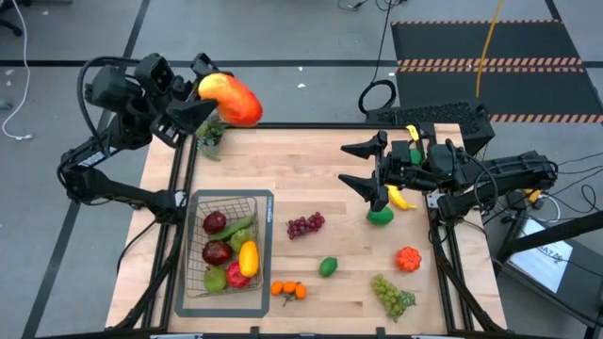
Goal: Build produce basket
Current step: Put the orange mango into the wire basket
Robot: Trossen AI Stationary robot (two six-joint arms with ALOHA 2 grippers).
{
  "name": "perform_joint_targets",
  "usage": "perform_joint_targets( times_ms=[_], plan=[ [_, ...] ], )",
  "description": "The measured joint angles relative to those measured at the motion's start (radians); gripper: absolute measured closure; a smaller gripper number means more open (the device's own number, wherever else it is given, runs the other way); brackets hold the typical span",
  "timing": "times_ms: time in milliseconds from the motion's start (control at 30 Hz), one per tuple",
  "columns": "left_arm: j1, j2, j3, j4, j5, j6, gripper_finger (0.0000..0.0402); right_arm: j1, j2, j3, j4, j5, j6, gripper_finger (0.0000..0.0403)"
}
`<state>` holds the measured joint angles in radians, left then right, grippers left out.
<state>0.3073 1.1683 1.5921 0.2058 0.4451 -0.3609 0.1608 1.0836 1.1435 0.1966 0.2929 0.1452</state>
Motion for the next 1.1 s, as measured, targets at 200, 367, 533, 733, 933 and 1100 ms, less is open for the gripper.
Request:
perform_joint_targets(
  times_ms=[200, 367, 533, 733, 933, 1100],
  plan=[
    [0.0, 0.003, 0.0, 0.002, -0.044, 0.188, 0.0109, 0.0, 0.0, 0.0, 0.0, 0.027, 0.0, 0.0051],
    [0.0, 0.003, 0.0, 0.003, -0.07, 0.351, 0.0107, 0.0, 0.0, 0.0, 0.0, 0.027, 0.0, 0.0051],
    [0.0, 0.003, 0.0, 0.006, -0.071, 0.506, 0.0126, 0.0, 0.0, 0.0, 0.0, 0.027, 0.0, 0.0051],
    [0.0, 0.003, 0.0, 0.007, -0.096, 0.593, 0.0115, 0.0, 0.0, 0.0, 0.0, 0.027, 0.0, 0.0051],
    [0.0, 0.003, 0.0, 0.006, -0.133, 0.679, 0.0109, -0.004, 0.0, 0.0, 0.0, 0.027, 0.0, 0.0051],
    [0.0, 0.003, 0.0, 0.005, -0.133, 0.761, 0.0127, -0.004, 0.0, 0.0, 0.0, 0.027, 0.0, 0.0051]
  ],
)
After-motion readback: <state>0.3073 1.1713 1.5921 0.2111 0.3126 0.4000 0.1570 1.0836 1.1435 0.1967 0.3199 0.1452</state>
